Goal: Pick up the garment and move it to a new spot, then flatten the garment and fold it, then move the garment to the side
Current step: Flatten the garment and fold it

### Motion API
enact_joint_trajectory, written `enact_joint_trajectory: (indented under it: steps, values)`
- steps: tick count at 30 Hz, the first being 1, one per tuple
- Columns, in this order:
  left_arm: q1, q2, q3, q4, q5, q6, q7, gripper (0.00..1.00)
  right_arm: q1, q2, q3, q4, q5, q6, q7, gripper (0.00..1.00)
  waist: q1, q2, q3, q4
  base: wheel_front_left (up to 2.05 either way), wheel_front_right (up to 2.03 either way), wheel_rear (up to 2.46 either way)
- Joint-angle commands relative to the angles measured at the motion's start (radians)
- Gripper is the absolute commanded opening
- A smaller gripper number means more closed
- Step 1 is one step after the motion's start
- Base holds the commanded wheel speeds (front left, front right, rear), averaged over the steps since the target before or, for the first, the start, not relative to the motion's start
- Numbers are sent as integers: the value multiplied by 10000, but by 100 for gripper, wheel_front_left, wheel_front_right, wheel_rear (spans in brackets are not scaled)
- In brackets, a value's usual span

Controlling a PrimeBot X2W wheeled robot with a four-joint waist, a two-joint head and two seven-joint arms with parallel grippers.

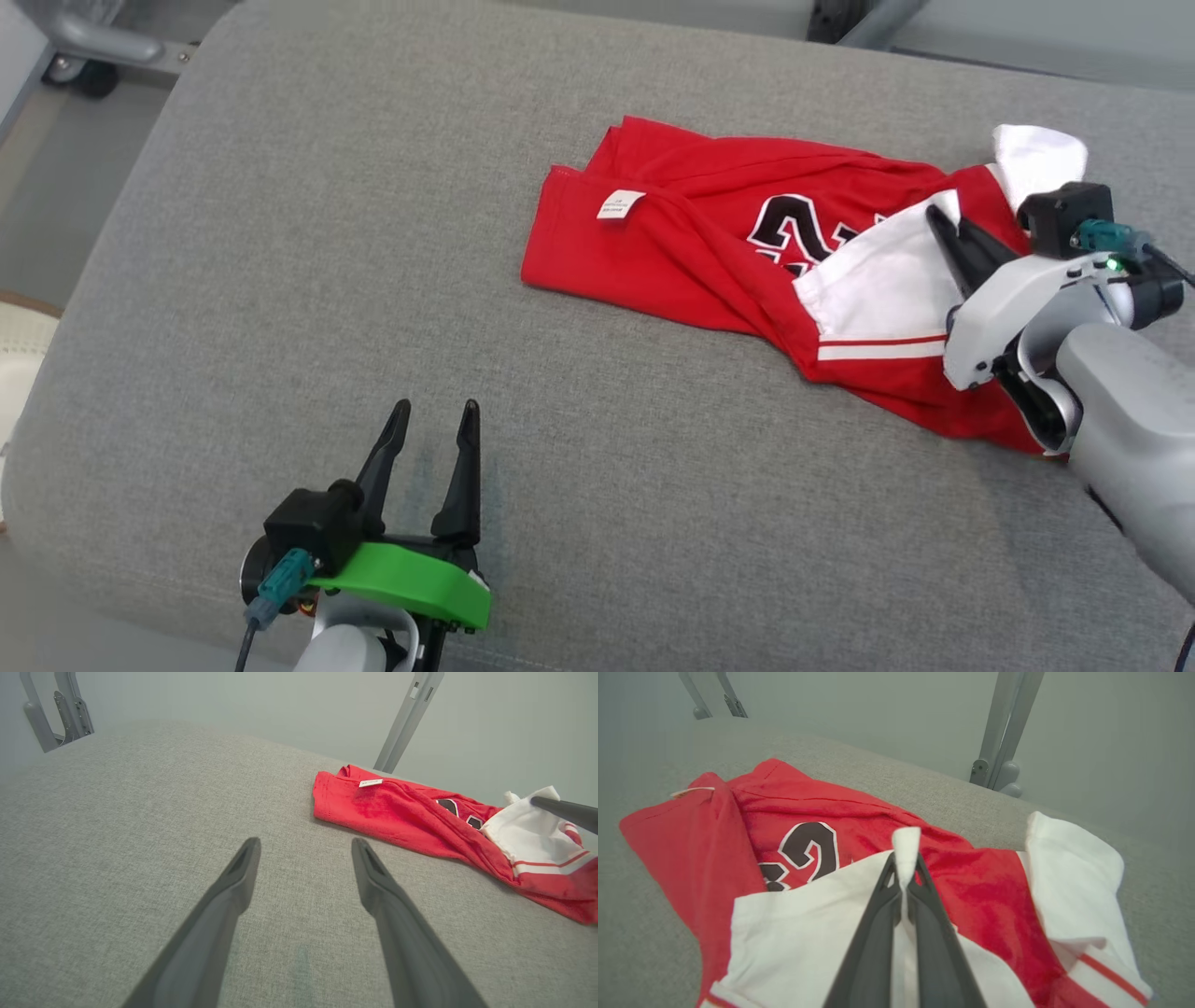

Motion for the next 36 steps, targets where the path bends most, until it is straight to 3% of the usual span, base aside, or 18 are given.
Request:
enact_joint_trajectory:
  steps: [1,4,10,14,17,18,19,24,29,36]
  values:
    - [193,35,101,31,59,-65,7,100,277,101,-85,-152,2,-11,-78,0,0,0,-968,-781,0,0,0]
    - [423,37,336,43,154,-109,7,100,947,14,-1040,-1381,-324,-11,-75,0,0,0,-1560,-1242,0,0,0]
    - [1066,41,966,4,440,-160,7,100,4100,-73,-3245,-4786,-1273,-11,-76,0,0,0,-2436,-2311,0,0,0]
    - [1296,32,1389,-41,553,-191,7,100,6447,-403,-3425,-6546,-1274,-10,-78,0,0,0,-2623,-2921,0,0,0]
    - [1369,37,1561,-30,557,-191,7,100,7813,-894,-3153,-6756,-871,-13,-75,0,0,0,-2638,-3235,0,0,0]
    - [1373,35,1601,-10,554,-189,7,100,8134,-1090,-3139,-6477,-745,-13,-77,46,0,0,-2636,-3310,0,0,0]
    - [1381,30,1628,43,578,-185,7,100,8257,-1111,-3251,-6318,-650,-11,-80,100,0,0,-2632,-3379,0,0,0]
    - [1264,33,1729,261,668,-73,7,100,8444,-762,-4440,-6204,-613,-5,-78,100,0,0,-2454,-3644,0,0,0]
    - [743,35,1613,448,827,42,7,100,8210,-182,-5850,-6492,-1715,-5,-78,100,0,0,-1884,-3636,0,0,0]
    - [-737,46,406,1289,1550,-178,8,100,7658,779,-6707,-6718,-2912,-5,-78,100,0,0,-747,-3547,0,0,0]
